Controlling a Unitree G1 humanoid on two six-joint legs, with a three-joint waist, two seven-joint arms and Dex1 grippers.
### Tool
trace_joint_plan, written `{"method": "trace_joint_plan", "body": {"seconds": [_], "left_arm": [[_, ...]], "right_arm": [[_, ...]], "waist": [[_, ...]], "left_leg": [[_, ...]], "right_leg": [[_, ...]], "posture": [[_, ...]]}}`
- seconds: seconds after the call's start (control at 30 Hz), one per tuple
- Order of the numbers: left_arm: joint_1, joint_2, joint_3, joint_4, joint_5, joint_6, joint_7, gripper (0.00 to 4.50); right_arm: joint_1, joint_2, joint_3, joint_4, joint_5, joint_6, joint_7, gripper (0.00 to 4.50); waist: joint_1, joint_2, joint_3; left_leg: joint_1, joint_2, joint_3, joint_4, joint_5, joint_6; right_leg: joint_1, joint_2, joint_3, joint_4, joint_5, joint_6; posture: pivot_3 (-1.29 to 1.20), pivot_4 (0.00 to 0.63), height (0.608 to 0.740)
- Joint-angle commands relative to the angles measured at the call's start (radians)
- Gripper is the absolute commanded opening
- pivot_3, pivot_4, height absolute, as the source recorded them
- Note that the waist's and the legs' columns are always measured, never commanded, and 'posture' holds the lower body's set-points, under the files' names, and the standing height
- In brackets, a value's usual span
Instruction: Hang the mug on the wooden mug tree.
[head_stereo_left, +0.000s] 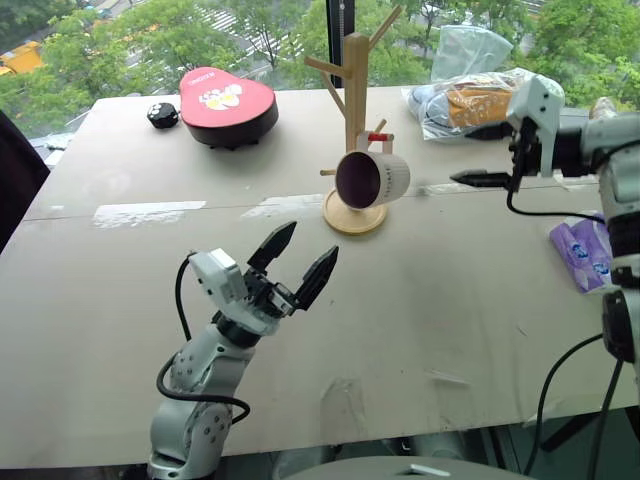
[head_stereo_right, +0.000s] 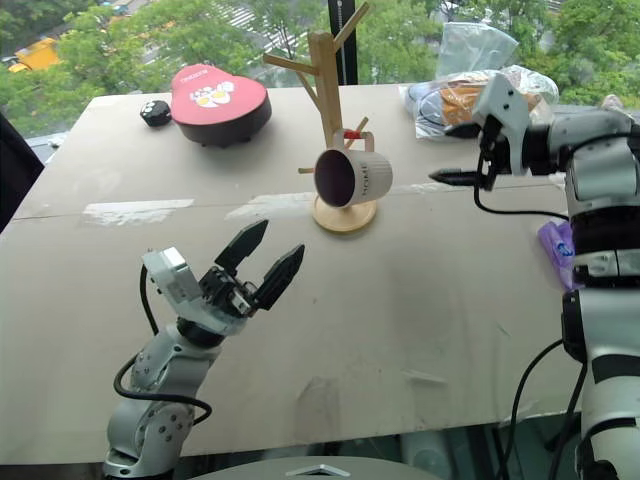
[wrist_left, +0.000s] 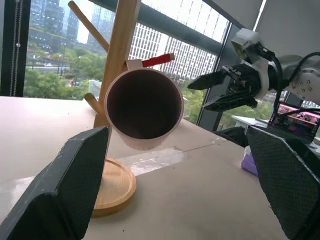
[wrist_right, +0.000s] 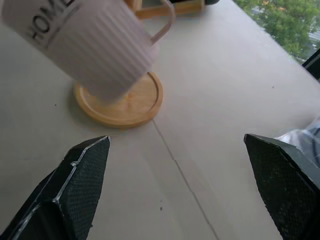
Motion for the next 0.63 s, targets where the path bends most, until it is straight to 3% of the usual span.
{"method": "trace_joint_plan", "body": {"seconds": [0.03,0.17,0.33,0.47,0.63], "left_arm": [[0.061,0.027,0.018,-0.005,0.006,-0.001,-0.026,4.5],[0.135,0.093,0.003,0.049,0.056,0.032,-0.063,4.5],[0.188,0.161,-0.024,0.114,0.165,0.032,-0.084,4.5],[0.246,0.174,-0.064,0.107,0.255,0.028,-0.059,4.5],[0.295,0.195,-0.091,0.069,0.31,0.045,-0.05,4.5]], "right_arm": [[0.33,0.046,-0.188,-0.379,0.142,0.147,-0.154,4.45],[0.689,0.211,-0.272,-0.636,0.236,0.193,-0.334,4.45],[1.032,0.421,-0.189,-0.699,0.149,-0.106,-0.43,4.45],[1.129,0.464,-0.154,-0.646,0.112,-0.271,-0.45,4.45],[1.11,0.445,-0.145,-0.549,0.105,-0.367,-0.462,4.45]], "waist": [[0.01,0.001,0.0],[0.016,0.005,0.002],[0.016,0.005,0.001],[0.005,0.003,0.001],[-0.001,0.003,0.0]], "left_leg": [[-0.001,0.0,0.0,0.0,0.0,0.0],[-0.003,-0.002,0.001,0.002,0.0,0.0],[0.012,-0.001,0.005,0.0,0.0,0.001],[0.016,-0.001,0.007,0.0,0.0,0.001],[0.018,0.0,0.008,-0.001,0.0,0.001]], "right_leg": [[0.0,0.0,-0.001,0.0,0.0,0.0],[-0.003,-0.001,-0.001,0.002,0.001,0.001],[0.011,0.003,0.002,0.002,0.004,0.002],[0.012,0.007,0.004,0.001,0.004,0.002],[0.013,0.006,0.005,0.001,0.004,0.002]], "posture": [[0.0,0.15,0.74],[0.0,0.15,0.74],[0.0,0.15,0.74],[0.0,0.15,0.74],[0.0,0.15,0.74]]}}
